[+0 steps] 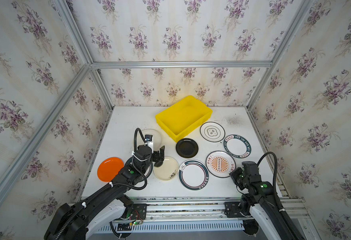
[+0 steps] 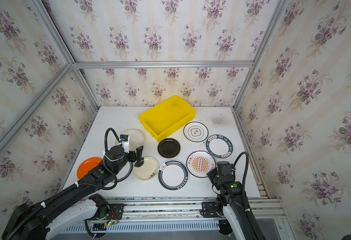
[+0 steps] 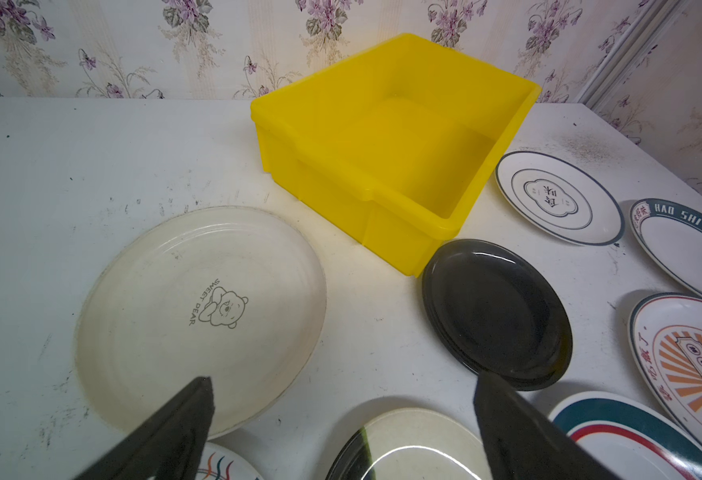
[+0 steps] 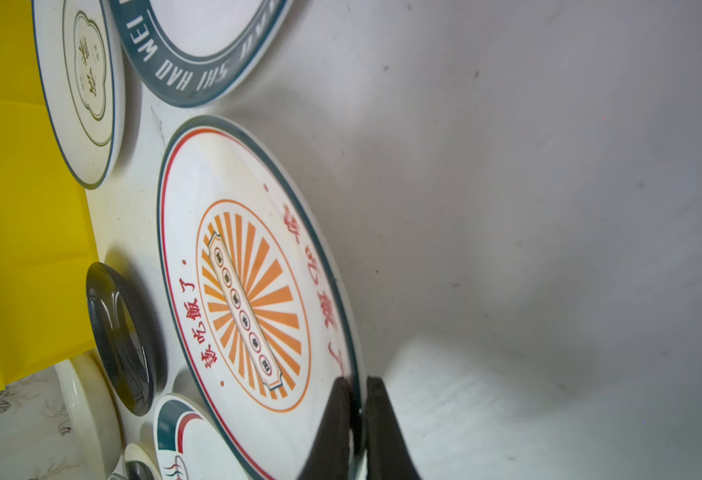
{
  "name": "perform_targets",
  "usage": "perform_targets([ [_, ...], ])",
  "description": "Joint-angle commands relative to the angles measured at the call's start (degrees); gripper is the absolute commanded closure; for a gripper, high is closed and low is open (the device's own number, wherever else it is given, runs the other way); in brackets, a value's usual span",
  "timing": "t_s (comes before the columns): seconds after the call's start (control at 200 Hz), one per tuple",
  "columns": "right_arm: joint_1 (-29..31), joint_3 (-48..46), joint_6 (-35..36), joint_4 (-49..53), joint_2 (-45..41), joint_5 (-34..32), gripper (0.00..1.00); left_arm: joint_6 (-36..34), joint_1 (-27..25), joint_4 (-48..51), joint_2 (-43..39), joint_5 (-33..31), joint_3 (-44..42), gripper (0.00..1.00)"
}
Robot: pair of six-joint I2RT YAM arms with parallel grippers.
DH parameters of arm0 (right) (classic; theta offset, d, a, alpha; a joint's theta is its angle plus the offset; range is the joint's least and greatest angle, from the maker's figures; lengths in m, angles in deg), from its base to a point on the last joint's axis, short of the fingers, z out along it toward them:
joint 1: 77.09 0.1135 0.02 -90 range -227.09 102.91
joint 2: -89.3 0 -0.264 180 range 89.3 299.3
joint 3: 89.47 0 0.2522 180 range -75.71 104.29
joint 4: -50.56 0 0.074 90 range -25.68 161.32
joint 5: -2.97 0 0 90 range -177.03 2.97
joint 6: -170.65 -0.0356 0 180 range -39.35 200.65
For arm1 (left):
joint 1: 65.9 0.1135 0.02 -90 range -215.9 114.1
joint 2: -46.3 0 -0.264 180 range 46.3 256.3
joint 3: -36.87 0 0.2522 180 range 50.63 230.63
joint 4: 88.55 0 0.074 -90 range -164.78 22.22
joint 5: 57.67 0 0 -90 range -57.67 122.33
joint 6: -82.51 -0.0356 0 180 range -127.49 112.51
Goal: Place the plates into the plastic bin on the countertop
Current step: 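Lift the sunburst plate upright with the right gripper while the left gripper reaches toward it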
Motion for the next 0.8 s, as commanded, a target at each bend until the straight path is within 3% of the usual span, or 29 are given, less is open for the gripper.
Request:
perform_targets([
  [0.0,0.02,2.59,7.1,7.05,0.85,-3.57,1.0,1.15,0.04,-2.29,-0.09,1.24,-0.16,0.0],
  [0.505,0.0,12.73,16.43,3.85,1.59,-1.35,1.0,2.73,-0.47,-7.47,-0.22,8.64,-1.01,0.0],
  [0.795,0.04,17.09,13.73,0.36,1.43,3.44,1.0,5.54,-2.45,-6.1,1.35,8.56,1.81,0.0],
])
